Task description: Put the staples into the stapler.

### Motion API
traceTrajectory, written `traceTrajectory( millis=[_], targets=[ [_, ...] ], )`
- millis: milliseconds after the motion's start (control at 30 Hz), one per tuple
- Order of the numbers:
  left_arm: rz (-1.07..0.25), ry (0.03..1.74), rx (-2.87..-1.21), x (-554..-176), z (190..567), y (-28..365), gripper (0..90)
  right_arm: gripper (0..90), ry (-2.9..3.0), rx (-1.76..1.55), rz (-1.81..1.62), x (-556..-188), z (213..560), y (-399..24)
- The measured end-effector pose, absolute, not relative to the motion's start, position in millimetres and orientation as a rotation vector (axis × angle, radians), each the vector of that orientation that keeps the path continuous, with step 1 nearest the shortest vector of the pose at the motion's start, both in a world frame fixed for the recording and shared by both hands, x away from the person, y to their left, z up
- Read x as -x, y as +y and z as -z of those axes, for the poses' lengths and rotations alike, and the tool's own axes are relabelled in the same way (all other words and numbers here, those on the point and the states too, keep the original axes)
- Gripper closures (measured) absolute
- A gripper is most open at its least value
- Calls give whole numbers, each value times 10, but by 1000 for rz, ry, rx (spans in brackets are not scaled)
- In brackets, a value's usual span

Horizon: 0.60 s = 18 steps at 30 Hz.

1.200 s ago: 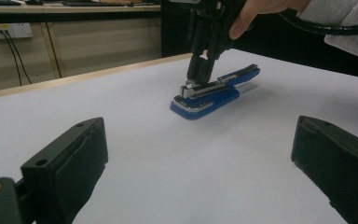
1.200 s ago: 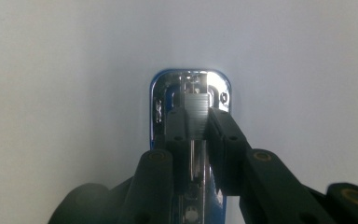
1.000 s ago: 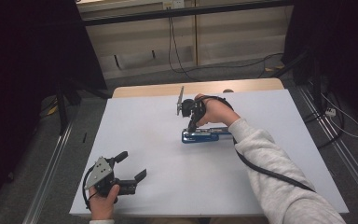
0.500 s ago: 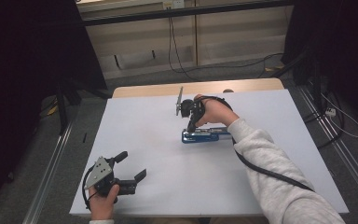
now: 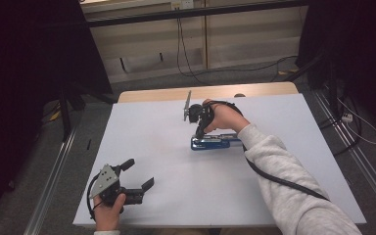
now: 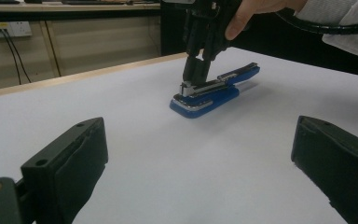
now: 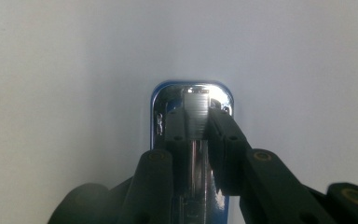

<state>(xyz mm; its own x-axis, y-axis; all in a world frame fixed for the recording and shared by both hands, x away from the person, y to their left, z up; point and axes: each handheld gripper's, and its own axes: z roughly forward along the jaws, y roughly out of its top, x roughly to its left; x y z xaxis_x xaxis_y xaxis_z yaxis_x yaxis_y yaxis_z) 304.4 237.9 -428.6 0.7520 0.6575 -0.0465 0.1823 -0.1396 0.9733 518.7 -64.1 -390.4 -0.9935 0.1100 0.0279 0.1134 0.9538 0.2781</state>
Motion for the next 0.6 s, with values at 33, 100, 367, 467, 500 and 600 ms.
traceTrajectory(
  millis=[33,100,367,467,500,600],
  targets=[
    [-468,675,-1692,-3043,4286,2378,37,781,-3092,184,443,-5188,3912,-635],
    [-471,674,-1692,-3045,4285,2382,37,730,-3087,196,452,-5192,3910,-639],
    [-466,671,-1692,-3058,4283,2368,37,681,-3079,228,503,-5146,3882,-730],
    [-463,670,-1697,-3073,4285,2356,37,654,-3063,249,570,-5121,3836,-809],
    [-462,671,-1696,-3082,4284,2345,37,651,-3057,266,587,-5113,3825,-834],
    [-452,672,-1699,-3098,4284,2320,37,595,-3039,303,656,-5088,3787,-951]
  ],
)
